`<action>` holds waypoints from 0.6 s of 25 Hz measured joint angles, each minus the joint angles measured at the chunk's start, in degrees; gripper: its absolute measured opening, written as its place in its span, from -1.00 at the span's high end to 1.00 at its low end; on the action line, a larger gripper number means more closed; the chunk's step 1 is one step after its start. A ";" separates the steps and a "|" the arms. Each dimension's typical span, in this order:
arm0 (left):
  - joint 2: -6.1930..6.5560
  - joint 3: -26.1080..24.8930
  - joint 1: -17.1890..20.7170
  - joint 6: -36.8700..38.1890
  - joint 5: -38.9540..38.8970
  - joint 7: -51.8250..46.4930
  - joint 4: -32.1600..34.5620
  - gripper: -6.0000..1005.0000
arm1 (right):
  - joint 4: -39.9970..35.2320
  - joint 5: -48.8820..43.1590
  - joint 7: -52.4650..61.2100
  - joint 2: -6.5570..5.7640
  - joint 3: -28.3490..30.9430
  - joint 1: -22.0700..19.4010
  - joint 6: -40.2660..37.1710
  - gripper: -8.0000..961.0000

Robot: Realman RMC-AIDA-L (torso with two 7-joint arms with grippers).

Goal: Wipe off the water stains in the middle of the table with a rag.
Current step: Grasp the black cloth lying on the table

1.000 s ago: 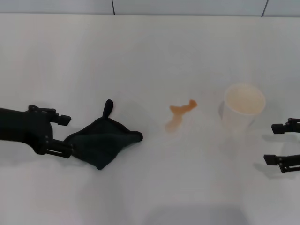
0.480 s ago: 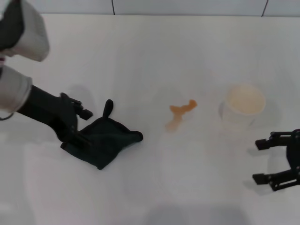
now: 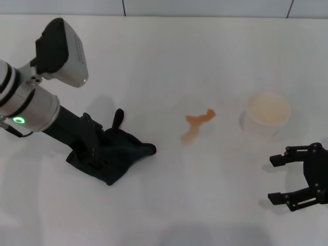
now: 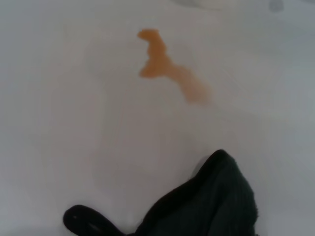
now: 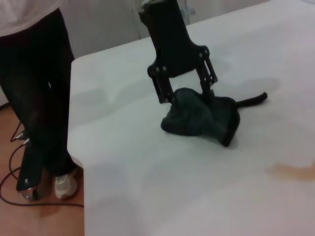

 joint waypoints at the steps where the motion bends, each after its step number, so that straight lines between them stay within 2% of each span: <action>1: 0.00 0.33 -0.07 -0.78 0.01 0.24 -0.59 -0.60 | 0.00 0.04 0.18 0.00 -0.06 0.14 0.00 -0.82; 7: -0.07 2.33 -0.31 -3.49 0.06 0.44 -2.30 -0.52 | 0.04 -0.08 1.28 0.09 -1.91 0.86 1.56 -0.82; 9: -0.08 2.38 -0.32 -3.63 0.09 0.44 -2.30 -0.21 | 0.06 -0.11 1.33 0.11 -2.23 0.94 1.98 -0.82; 15: -0.09 2.42 -0.32 -3.67 0.17 0.52 -2.15 -0.20 | 0.11 -0.09 1.55 0.11 -2.31 1.15 3.04 -0.82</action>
